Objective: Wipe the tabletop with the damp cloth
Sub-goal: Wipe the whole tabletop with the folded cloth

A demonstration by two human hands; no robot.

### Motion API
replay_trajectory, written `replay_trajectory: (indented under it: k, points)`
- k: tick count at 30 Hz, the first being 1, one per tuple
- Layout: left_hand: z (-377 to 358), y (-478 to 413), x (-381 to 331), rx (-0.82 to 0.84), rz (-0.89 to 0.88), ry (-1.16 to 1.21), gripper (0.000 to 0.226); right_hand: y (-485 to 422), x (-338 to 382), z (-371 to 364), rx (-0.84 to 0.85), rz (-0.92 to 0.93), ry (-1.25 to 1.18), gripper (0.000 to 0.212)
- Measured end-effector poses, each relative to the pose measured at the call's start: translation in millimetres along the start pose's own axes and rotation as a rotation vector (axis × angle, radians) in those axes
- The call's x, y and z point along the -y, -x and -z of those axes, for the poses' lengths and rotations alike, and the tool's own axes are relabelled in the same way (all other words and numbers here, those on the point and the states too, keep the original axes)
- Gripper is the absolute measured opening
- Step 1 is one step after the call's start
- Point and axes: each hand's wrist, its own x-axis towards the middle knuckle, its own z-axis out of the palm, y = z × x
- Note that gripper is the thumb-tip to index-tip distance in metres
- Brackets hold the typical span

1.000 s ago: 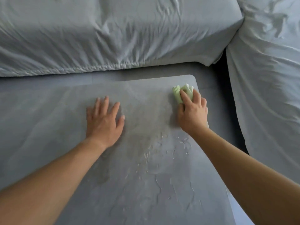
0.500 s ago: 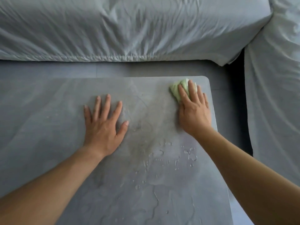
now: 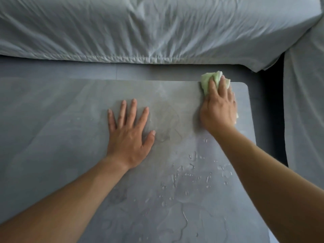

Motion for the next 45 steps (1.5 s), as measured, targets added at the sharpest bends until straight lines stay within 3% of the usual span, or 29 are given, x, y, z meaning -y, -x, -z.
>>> replay_trajectory:
  k: [5, 7, 11, 14, 16, 18, 23, 27, 29, 33, 35, 37, 40, 42, 45]
  points:
    - [2, 0, 1, -0.033, -0.004, 0.108, 0.076, 30, 37, -25, 0.080, 0.540, 0.052, 0.064]
    - [2, 1, 4, -0.055, -0.025, 0.152, 0.074, 17, 23, -13, 0.093, 0.526, 0.062, 0.061]
    - [2, 4, 6, -0.070, -0.049, 0.153, 0.072, -10, 46, -10, 0.048, 0.259, 0.021, 0.070]
    - [2, 3, 5, -0.058, -0.052, 0.119, 0.072, 9, 65, -21, 0.050, 0.526, 0.055, 0.069]
    - [2, 3, 4, -0.047, -0.050, 0.089, 0.073, 25, 42, -18, 0.128, 0.738, 0.106, 0.063]
    - [2, 4, 3, -0.039, -0.044, 0.077, 0.074, 24, 15, -9, 0.181, 0.818, 0.152, 0.062]
    - [1, 3, 1, -0.034, -0.025, 0.063, 0.072, 3, 44, -16, 0.082, 0.437, 0.077, 0.067]
    - [2, 0, -5, -0.065, -0.001, 0.082, 0.068, 51, 32, -25, 0.120, 0.762, 0.099, 0.065]
    - [3, -1, -12, -0.091, 0.022, 0.075, 0.065, 49, 5, -12, 0.161, 0.744, 0.104, 0.063]
    - [2, -4, -28, -0.044, 0.067, 0.106, 0.071, -1, -36, 15, 0.059, 0.197, 0.014, 0.067]
    - [0, -8, -33, -0.014, 0.087, 0.085, 0.077, 6, -30, 16, 0.007, 0.063, 0.003, 0.070]
    - [-2, -9, -34, -0.011, 0.099, 0.068, 0.081, 39, -26, 4, -0.010, 0.207, 0.026, 0.070]
    - [-6, -7, -34, -0.022, 0.087, 0.041, 0.083, 64, -51, 2, 0.133, 0.479, 0.079, 0.063]
    - [-7, -6, -33, -0.027, 0.081, 0.036, 0.083, 35, -69, 12, 0.100, 0.454, 0.068, 0.067]
    - [-8, -6, -33, -0.031, 0.077, 0.027, 0.082, -5, -70, 25, 0.005, 0.236, 0.029, 0.067]
